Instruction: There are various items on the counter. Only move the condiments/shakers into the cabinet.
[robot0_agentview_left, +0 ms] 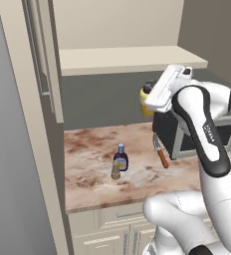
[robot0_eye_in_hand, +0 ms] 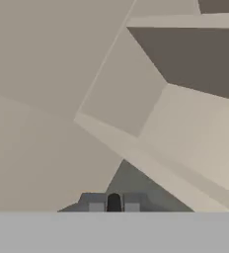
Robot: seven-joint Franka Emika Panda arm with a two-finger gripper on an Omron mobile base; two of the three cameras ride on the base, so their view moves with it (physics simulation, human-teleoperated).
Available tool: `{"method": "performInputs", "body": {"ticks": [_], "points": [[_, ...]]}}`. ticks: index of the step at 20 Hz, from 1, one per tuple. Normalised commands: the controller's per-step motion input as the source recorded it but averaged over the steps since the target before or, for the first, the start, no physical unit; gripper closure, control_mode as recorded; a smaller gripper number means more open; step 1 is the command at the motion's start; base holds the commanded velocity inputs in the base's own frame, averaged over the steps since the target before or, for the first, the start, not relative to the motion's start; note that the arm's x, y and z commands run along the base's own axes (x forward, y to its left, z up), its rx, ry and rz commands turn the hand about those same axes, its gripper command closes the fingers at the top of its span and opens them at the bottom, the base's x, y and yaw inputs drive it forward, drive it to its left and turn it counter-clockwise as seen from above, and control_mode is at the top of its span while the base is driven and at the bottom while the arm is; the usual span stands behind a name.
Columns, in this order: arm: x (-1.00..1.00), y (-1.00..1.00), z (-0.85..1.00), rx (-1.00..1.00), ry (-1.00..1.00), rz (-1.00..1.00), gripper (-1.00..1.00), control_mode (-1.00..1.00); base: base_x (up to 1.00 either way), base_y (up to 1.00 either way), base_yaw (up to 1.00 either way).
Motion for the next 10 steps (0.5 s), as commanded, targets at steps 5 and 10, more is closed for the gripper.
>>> {"method": "performInputs", "body": {"ticks": [5,10], "points": [[0.07,0.11,1.0,0.0,0.07,-0.27,1.0,-1.0,0.0,0.0,0.0],[0.0,0.0,1.0,0.0,0.34,-0.23,1.0,-1.0,0.0,0.0,0.0]]}}
